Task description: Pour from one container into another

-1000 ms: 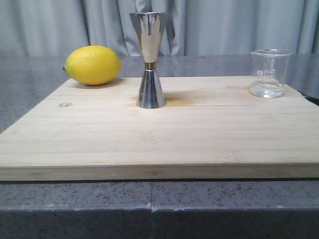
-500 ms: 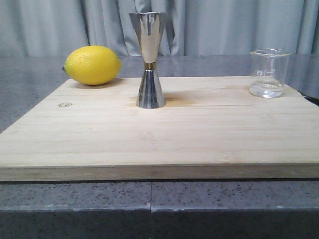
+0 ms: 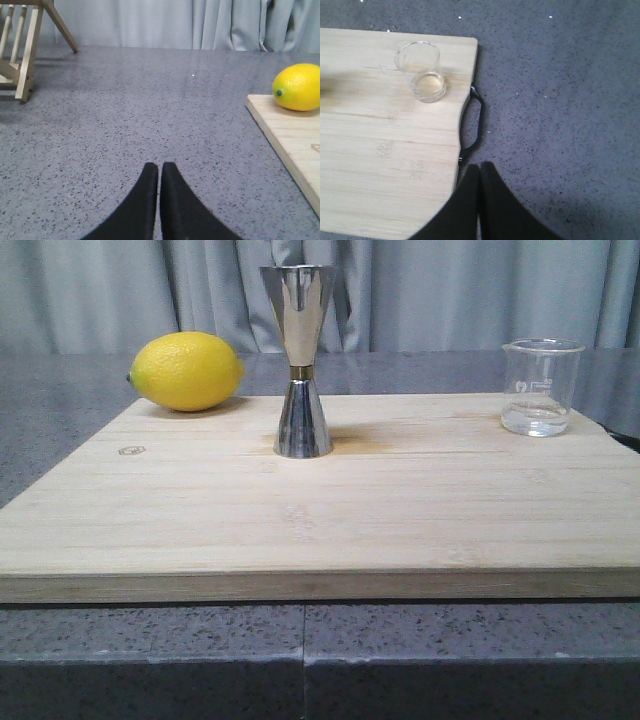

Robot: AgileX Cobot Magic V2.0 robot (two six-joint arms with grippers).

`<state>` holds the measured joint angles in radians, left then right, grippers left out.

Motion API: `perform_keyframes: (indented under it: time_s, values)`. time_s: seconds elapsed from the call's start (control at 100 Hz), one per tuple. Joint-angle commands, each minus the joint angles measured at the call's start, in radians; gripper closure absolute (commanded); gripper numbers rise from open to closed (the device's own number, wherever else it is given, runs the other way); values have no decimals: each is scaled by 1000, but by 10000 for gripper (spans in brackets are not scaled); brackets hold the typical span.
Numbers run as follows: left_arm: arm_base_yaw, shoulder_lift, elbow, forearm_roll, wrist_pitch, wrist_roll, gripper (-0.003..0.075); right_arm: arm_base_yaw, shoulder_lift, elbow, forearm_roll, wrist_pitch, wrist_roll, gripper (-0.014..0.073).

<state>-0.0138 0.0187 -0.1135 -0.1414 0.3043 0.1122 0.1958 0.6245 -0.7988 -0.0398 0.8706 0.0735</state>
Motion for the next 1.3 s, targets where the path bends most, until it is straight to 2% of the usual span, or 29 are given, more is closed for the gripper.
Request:
perform_keyframes:
  time_s: [0.0, 0.24, 1.11, 1.2, 1.29]
  values:
    - [1, -6, 23, -7, -166, -6, 739, -7, -1, -25, -16, -61, -2, 665]
    - [-38, -47, 148, 2, -353, -4, 739, -7, -1, -25, -16, -61, -2, 666]
    - [-38, -47, 145, 5, -338, -1, 739, -7, 1, -21, -16, -63, -2, 666]
    - [-38, -47, 145, 5, -338, -1, 739, -28, -33, 11, -40, -90, -4, 665]
    - [-40, -47, 145, 5, -338, -1, 739, -84, -102, 92, -79, -185, -9, 666]
